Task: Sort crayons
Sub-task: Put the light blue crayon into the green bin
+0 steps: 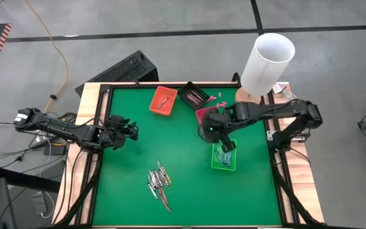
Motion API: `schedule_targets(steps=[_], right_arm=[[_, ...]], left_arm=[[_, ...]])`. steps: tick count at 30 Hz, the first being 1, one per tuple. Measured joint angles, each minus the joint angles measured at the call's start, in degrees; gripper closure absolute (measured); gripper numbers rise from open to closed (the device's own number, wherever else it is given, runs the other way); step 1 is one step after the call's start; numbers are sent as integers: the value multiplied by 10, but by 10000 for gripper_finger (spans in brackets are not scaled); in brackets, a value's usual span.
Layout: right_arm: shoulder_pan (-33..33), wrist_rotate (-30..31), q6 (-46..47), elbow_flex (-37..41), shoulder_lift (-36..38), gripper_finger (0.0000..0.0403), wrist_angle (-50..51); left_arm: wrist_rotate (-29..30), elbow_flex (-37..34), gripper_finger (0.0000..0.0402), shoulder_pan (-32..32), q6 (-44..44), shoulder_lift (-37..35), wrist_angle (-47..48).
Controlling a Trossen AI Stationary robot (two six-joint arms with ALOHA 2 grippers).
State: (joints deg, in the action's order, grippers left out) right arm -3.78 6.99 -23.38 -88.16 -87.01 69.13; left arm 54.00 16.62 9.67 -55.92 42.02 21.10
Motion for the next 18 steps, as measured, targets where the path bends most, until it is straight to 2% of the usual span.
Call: schedule_targets(steps=[9, 18], right_arm=[[-84, 72, 9, 123, 13, 403, 26], [-160, 89, -61, 201, 4, 403, 20]], left_arm=[[19, 0, 221, 0, -1, 0, 0], [40, 0, 221, 0, -2, 0, 0]])
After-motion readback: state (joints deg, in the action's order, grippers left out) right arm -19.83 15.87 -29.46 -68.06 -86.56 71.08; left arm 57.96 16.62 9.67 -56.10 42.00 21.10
